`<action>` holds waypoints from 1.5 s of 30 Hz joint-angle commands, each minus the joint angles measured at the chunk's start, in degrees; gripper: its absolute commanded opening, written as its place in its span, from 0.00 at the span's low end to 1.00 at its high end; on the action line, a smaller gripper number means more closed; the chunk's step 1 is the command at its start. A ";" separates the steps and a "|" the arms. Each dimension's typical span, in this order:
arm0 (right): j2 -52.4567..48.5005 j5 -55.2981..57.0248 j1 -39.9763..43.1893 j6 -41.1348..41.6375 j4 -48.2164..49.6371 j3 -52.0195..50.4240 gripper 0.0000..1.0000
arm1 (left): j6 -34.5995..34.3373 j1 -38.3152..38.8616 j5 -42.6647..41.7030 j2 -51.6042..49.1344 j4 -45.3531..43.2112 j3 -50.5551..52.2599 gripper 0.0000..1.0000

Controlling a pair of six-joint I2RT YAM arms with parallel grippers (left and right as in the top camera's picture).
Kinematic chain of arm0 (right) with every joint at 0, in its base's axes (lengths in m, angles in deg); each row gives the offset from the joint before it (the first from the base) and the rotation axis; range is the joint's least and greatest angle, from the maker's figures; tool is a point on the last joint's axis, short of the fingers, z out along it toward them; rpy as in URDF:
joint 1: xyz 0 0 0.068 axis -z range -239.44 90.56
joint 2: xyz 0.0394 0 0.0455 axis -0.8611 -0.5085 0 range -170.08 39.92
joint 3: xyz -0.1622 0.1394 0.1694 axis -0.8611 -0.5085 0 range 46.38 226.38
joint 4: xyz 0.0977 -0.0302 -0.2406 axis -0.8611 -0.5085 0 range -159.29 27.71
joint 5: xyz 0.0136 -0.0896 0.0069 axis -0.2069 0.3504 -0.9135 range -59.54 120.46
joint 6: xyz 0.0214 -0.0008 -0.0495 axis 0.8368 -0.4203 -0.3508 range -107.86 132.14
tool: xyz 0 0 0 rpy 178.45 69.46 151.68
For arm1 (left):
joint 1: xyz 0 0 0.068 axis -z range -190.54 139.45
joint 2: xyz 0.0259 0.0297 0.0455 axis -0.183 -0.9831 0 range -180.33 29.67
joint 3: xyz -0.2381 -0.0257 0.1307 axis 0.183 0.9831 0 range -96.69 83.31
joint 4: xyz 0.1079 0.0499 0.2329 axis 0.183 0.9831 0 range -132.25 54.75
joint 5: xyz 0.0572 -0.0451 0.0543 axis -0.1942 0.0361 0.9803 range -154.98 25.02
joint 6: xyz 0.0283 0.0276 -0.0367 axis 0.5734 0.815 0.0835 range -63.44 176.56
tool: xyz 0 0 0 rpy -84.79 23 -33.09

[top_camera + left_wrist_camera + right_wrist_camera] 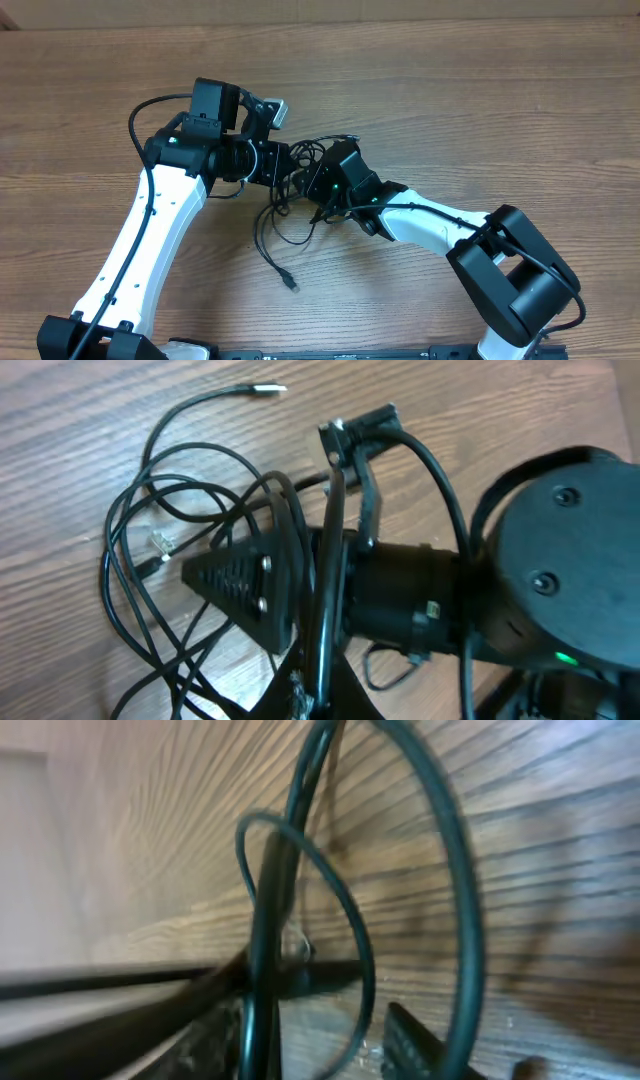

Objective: Untangle cables

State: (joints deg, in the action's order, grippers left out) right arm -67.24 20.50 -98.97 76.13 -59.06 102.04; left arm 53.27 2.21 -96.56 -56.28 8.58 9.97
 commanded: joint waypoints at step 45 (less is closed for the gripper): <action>15.17 8.50 44.17 -29.07 -46.38 1.01 0.04 | -12.17 -7.15 43.91 23.85 -2.32 -3.58 0.06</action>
State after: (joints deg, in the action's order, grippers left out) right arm -51.76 34.58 -55.30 50.82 -105.86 103.55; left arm 40.82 -4.98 -55.57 -33.20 5.96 8.09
